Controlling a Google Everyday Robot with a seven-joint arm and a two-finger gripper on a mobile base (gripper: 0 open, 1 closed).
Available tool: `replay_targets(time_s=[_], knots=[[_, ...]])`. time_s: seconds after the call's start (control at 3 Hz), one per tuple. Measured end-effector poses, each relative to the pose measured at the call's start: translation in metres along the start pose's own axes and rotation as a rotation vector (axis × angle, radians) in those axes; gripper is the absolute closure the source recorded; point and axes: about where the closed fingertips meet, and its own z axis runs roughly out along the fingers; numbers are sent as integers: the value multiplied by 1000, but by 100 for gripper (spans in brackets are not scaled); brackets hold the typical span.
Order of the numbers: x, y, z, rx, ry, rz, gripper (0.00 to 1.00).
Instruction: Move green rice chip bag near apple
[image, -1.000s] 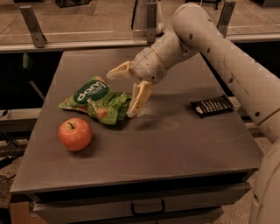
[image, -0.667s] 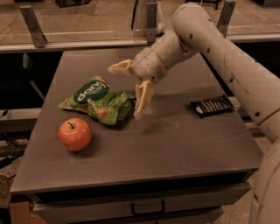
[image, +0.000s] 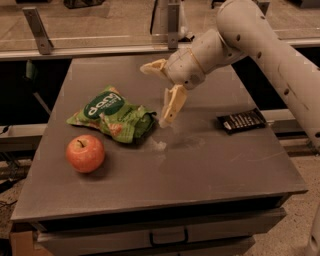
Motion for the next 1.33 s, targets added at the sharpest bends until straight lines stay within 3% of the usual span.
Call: replay_targets(time_s=[0.33,0.67,1.0,1.33], knots=[[6,-15,-60,239,63,102,0],[5,-17,-135,517,162,189,0],[4,7,-209,787,282,267,0],[-5,0,-233,904,274,279,0]])
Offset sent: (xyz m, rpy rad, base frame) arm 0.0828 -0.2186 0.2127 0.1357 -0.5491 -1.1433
